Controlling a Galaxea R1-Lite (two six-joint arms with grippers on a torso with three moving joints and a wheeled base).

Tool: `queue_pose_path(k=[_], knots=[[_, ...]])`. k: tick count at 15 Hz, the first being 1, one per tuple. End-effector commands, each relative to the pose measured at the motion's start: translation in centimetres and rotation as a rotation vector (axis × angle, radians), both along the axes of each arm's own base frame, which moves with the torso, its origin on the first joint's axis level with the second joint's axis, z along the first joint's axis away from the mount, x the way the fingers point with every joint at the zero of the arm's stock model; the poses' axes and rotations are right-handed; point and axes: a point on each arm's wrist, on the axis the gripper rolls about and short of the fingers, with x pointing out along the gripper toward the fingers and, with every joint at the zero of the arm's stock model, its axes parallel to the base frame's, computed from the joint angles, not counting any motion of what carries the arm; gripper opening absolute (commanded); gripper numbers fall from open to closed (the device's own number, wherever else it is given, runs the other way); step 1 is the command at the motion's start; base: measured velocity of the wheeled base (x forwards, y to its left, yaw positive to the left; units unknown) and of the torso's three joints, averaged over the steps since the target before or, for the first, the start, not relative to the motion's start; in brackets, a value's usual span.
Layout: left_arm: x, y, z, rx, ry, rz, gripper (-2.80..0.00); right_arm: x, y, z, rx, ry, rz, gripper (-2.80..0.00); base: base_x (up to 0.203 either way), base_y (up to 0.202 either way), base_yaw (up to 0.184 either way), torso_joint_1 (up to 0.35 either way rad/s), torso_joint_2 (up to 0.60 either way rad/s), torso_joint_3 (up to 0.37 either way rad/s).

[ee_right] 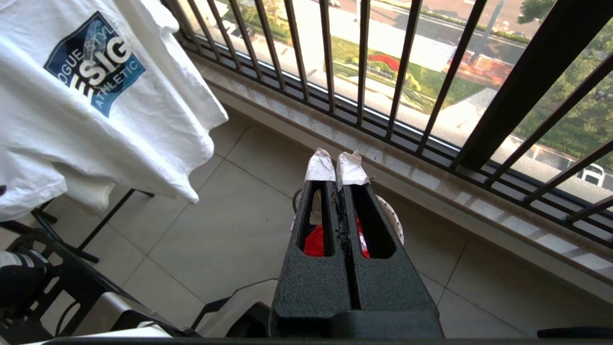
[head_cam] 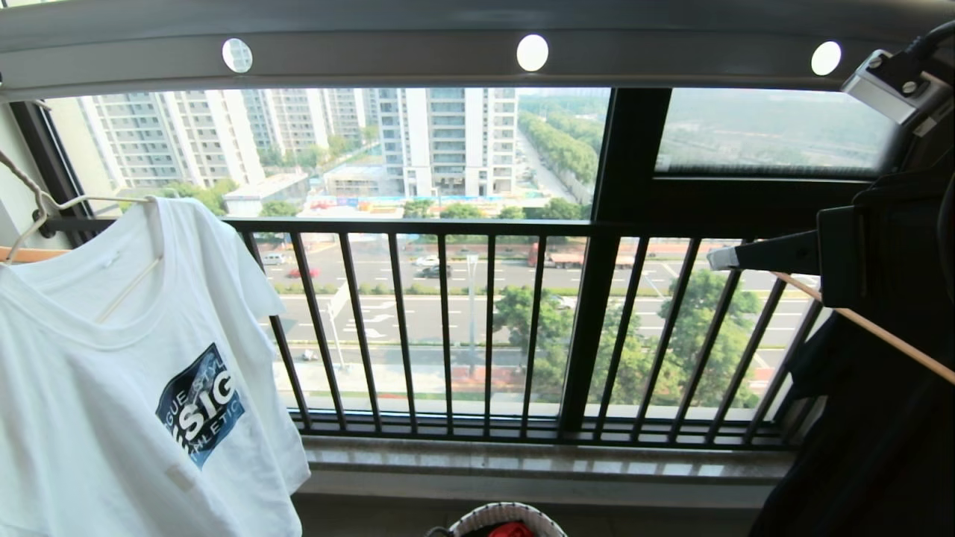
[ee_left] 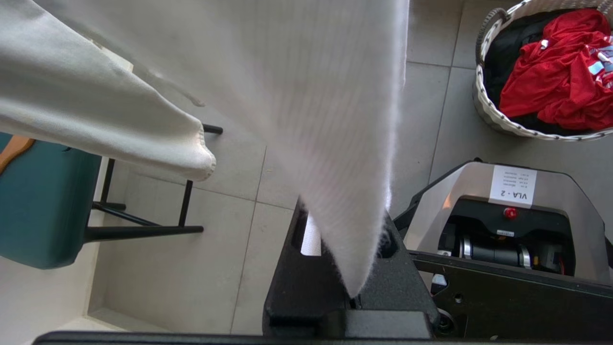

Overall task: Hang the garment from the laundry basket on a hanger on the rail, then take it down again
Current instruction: Take the clothes off the clothes rack

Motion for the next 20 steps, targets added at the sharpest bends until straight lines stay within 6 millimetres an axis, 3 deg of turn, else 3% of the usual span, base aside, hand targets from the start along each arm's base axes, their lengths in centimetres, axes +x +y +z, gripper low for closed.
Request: queue_pose_path(k=[1,8,9,15,18,20], knots=[[0.0,0.0,-0.5,-0.003,0.037,0.001,-2.80,0.0,0.0,0.0,0.000,0.002,0.001,-2.80,0.000,0.000,0.000,0.000,0.00,0.000],[-0.2,0.0,0.9,0.008,-0.075,0.002,-2.80,-0.1,0.0,0.0,0.002,0.000,0.001,-2.80,0.000,0.000,0.000,0.000,0.00,0.000],[-0.2,0.0,1.2,0.011,-0.096,0.002,0.00,-0.1,0.0,0.0,0.002,0.000,0.001,-2.80,0.000,0.000,0.000,0.000,0.00,0.000],[-1.5,-0.2,3.0,0.022,-0.194,0.002,0.00,-0.1,0.0,0.0,0.002,0.002,0.000,-2.80,0.000,0.000,0.000,0.000,0.00,0.000],[-4.1,-0.5,5.6,0.021,-0.253,-0.007,0.00,0.0,0.0,-0.1,-0.001,0.004,0.001,-2.80,0.000,0.000,0.000,0.000,0.00,0.000],[-5.7,-0.7,6.0,0.018,-0.293,-0.015,0.00,0.1,0.1,-0.1,-0.001,0.007,0.001,-2.80,0.000,0.000,0.000,0.000,0.00,0.000]])
